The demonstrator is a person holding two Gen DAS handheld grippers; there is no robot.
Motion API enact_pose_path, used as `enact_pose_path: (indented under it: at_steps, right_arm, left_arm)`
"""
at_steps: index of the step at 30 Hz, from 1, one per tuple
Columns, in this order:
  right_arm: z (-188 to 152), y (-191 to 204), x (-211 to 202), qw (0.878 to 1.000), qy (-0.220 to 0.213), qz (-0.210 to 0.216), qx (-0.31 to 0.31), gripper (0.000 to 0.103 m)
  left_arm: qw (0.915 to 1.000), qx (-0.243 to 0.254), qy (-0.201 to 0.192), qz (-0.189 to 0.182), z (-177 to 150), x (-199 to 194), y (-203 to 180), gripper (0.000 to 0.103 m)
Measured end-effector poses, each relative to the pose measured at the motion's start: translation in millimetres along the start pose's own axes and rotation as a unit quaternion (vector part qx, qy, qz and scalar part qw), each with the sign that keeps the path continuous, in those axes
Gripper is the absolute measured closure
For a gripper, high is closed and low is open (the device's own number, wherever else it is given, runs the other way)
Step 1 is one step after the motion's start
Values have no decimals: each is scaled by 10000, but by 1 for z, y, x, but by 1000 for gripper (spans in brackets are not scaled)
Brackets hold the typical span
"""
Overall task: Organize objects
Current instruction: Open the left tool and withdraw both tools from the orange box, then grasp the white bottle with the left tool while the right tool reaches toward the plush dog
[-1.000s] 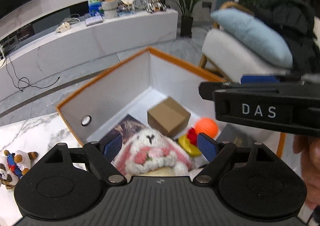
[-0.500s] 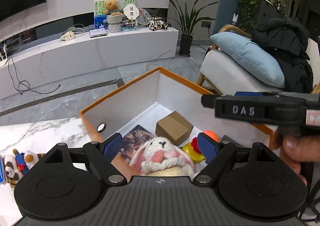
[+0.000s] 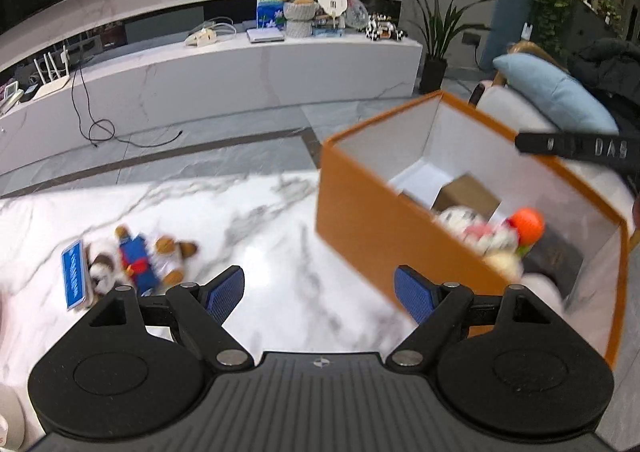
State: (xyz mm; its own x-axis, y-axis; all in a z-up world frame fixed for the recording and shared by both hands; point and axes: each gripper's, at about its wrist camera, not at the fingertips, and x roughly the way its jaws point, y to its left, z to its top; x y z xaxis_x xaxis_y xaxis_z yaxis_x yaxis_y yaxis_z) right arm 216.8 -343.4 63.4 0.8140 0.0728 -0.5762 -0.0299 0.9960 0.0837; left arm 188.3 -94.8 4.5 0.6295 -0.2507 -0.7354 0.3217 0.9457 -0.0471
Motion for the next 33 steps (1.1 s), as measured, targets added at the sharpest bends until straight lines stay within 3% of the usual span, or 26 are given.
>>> enact_pose_path:
  at_steps: [10, 13, 16, 28, 33]
  right_arm:
    - [-15, 46, 6, 9975, -112, 173, -677, 31]
    - [-19, 56, 9, 9966, -125, 217, -789, 31]
    - [-24, 65, 10, 9957, -165, 281, -865, 31]
    - [-43, 112, 0, 9839, -411, 793, -1546, 29]
    - [-51, 121, -4, 9801, -389, 912, -1719, 27]
  left_arm:
    - [9957, -685, 628, -33, -77, 9, 38, 6]
    - [9932, -763, 867, 111, -89, 13, 42, 6]
    - [9918, -876, 926, 27, -97, 13, 47, 6]
    - [9960, -87, 794, 404, -105, 15, 31, 6]
    - [9960, -134, 791, 396, -106, 12, 35, 16]
